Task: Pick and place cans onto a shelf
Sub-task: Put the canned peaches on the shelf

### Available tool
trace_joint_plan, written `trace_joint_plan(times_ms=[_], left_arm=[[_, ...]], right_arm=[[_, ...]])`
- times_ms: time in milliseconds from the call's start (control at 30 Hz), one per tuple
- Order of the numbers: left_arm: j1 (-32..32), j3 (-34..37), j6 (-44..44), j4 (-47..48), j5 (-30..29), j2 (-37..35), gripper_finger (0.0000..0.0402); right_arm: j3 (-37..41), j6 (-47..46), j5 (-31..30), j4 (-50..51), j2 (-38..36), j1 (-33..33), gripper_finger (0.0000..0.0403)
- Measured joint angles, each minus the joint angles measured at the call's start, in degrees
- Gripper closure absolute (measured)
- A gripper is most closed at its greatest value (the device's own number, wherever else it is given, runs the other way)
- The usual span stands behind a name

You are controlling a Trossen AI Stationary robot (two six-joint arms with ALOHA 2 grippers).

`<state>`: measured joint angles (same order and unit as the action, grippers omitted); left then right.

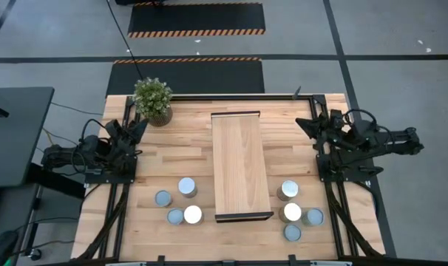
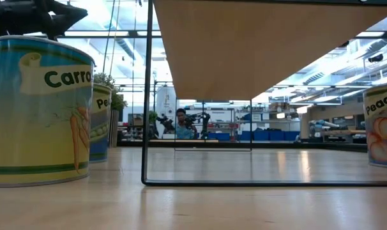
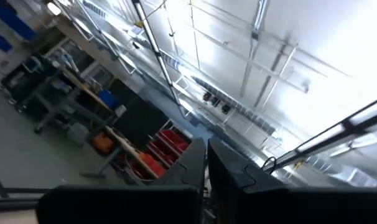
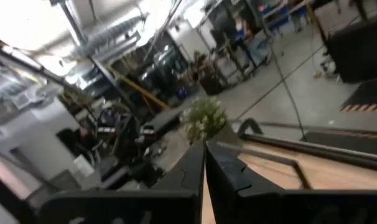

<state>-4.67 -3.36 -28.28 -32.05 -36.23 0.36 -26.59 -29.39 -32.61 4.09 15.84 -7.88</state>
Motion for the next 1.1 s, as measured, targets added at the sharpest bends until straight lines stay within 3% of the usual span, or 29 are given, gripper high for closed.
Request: trace_joint_plan(times_ms=[233, 467, 833, 1000, 1100], left_arm=[[0.0, 0.0, -5.54, -0.35, 0.21, 0.0, 0.0376], [-0.04, 0.0, -4.12, -0.31, 3.43, 0.0, 0.0337], [-0.01, 0.02, -4.06, 1.57, 3.45, 0.0, 0.0229], [0.0, 0.02, -4.08, 1.6, 3.52, 0.0, 0.0204], [0.0, 0.02, -4.1, 1.57, 5.02, 0.0, 0.0199]], right_arm=[[-7.63, 1.91, 3.6, 5.83, 9.44, -0.24, 0.0394], [-14.46, -3.59, 15.62, 21.98, 18.72, -0.24, 0.0364], [-22.89, -0.41, 22.13, 38.52, 29.6, -0.18, 0.0216], [-27.47, 3.2, 28.61, 45.4, 33.99, -0.18, 0.0146], [-29.18, -0.36, 32.32, 49.75, 36.54, -0.18, 0.0124]])
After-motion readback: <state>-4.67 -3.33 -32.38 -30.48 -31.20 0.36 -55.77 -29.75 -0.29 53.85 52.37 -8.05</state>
